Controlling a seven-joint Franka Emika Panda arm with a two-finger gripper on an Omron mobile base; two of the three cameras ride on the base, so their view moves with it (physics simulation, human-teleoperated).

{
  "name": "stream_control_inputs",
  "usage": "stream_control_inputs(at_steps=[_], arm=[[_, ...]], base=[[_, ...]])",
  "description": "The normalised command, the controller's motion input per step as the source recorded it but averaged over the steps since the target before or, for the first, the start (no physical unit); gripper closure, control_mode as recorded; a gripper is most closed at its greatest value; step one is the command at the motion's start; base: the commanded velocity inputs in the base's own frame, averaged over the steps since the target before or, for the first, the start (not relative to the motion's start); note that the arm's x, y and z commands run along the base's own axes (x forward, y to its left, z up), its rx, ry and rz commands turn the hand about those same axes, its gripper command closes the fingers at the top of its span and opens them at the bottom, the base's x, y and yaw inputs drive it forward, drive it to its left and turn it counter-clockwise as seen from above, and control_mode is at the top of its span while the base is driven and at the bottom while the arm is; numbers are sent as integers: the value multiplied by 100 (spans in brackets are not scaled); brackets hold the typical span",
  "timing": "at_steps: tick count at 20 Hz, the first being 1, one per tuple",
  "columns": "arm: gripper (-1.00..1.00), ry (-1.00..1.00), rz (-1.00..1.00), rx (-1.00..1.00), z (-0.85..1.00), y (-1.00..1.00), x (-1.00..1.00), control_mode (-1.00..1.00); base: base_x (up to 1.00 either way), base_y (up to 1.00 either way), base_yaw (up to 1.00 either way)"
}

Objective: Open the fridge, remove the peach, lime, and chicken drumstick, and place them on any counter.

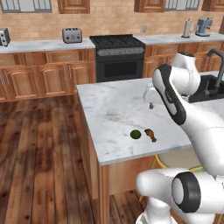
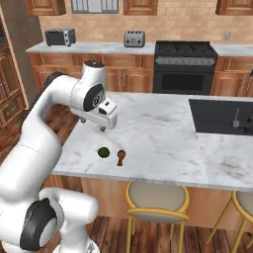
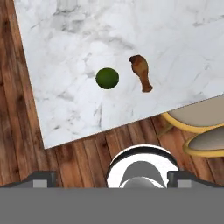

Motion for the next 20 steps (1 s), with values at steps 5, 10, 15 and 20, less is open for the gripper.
stream_control_inputs(at_steps=[5, 10, 15, 20], arm=[[-100, -20, -20, -5, 55, 8, -64, -100], [-100, -21, -13, -1, 43, 14, -60, -100], [-100, -25, 0, -7, 29, 17, -55, -100], [-100, -6, 1, -18, 31, 2, -44, -100]], base=[[0, 0, 0], [0, 0, 0], [0, 0, 0], [0, 0, 0]])
